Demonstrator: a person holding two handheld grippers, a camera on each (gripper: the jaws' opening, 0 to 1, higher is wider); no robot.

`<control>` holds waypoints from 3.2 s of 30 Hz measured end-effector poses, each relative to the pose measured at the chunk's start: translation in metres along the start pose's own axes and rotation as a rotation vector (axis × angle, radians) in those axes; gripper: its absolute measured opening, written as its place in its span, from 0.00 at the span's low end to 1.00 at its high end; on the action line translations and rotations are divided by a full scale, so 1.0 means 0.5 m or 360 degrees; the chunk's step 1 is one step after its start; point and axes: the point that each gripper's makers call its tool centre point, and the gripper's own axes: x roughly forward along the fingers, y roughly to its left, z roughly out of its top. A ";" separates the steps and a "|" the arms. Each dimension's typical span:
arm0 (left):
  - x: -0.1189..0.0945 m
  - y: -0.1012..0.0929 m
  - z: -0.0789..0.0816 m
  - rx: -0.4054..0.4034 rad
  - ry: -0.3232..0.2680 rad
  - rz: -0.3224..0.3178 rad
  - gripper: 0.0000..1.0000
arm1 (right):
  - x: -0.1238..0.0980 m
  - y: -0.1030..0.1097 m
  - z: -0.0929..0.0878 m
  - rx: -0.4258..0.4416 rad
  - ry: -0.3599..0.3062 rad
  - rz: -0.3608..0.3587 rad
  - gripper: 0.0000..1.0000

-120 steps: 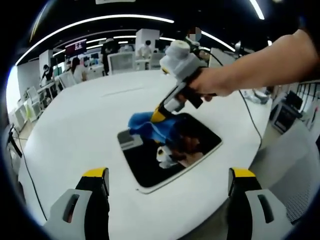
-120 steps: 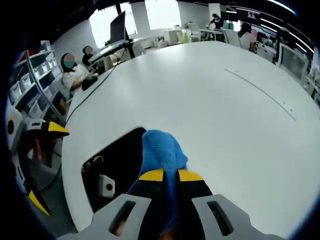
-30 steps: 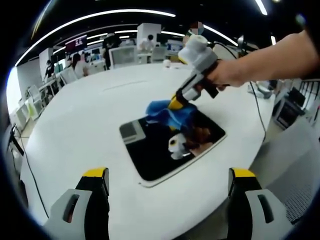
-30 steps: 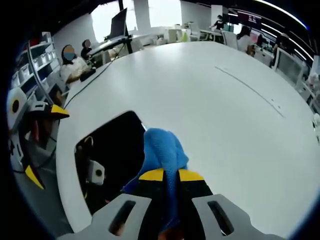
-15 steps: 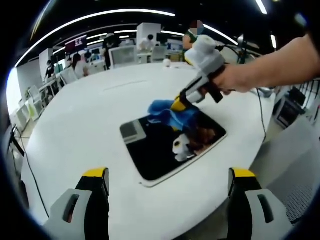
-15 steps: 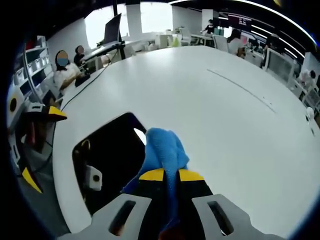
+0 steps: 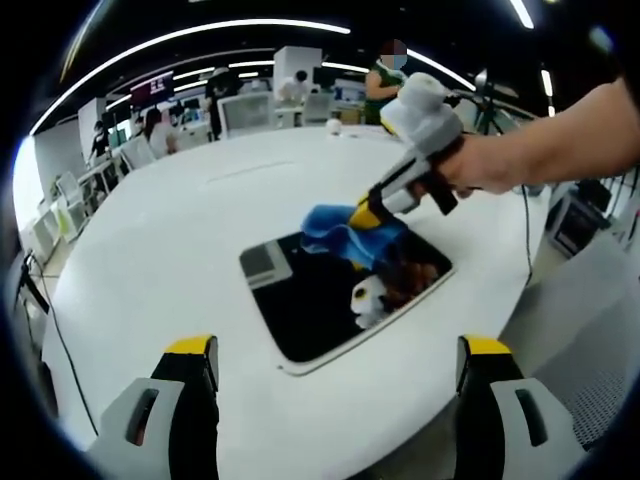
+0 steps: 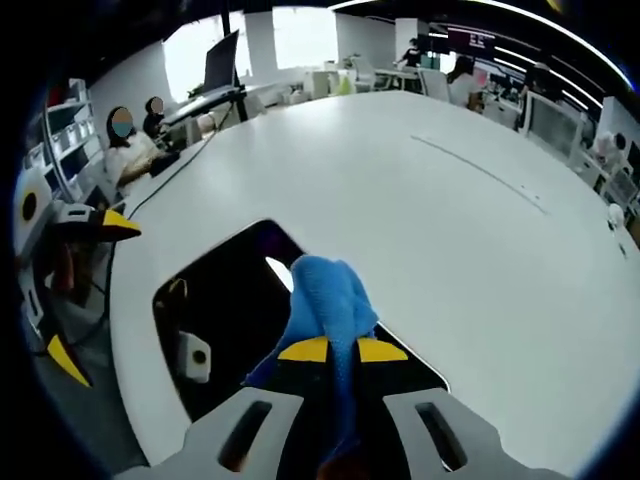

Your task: Wipe the mirror surface with the cleaning cloth until all visible marks leave the cleaned area.

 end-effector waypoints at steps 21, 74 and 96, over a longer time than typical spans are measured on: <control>-0.001 -0.008 0.000 -0.0001 0.0009 -0.0031 1.00 | -0.019 0.034 -0.025 0.0006 0.0024 0.0036 0.03; -0.006 0.003 0.003 0.0009 -0.0025 0.0012 0.99 | -0.079 0.146 -0.106 0.0021 -0.0020 0.0094 0.03; -0.004 0.004 0.002 0.0009 -0.0018 0.0018 0.99 | -0.094 0.172 -0.122 0.0027 -0.0029 0.0127 0.03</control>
